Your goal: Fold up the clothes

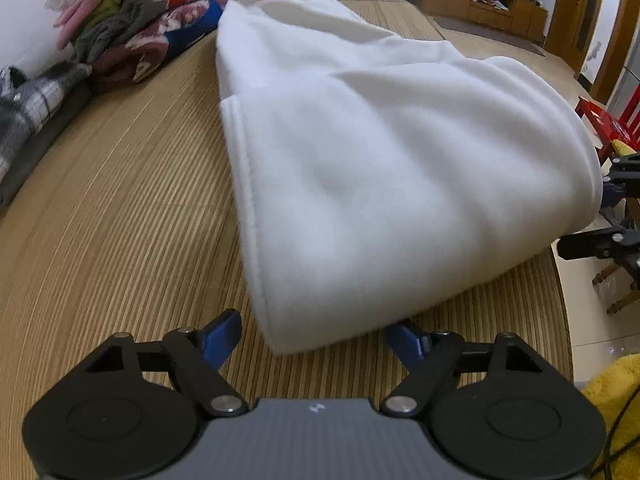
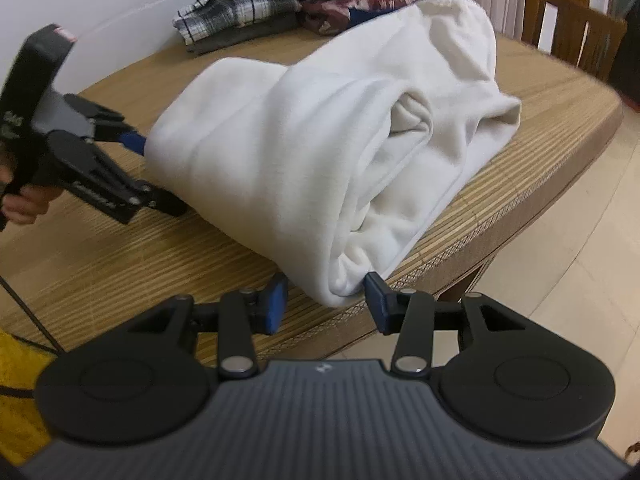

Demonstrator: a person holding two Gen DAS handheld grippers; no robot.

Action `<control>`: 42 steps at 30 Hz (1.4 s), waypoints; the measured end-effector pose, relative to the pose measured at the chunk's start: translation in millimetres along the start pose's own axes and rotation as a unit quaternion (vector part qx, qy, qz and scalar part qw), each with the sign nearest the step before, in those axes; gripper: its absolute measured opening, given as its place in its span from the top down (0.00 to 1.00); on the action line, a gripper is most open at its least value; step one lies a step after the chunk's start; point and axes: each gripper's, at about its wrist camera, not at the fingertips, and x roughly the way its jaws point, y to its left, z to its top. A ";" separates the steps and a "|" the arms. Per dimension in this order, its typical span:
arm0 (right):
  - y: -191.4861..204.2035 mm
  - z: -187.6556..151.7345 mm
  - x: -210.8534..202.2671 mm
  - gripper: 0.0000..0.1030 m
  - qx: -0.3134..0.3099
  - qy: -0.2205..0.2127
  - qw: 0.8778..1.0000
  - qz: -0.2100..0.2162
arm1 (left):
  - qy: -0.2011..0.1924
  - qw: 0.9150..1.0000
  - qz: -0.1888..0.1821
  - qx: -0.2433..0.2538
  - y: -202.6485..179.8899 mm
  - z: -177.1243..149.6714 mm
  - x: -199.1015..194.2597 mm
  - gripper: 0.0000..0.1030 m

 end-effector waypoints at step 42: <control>-157.4 152.5 19.8 0.69 0.103 -0.195 0.975 0.029 | -0.103 0.983 0.137 -0.066 -10.0 235.4 37.4 0.29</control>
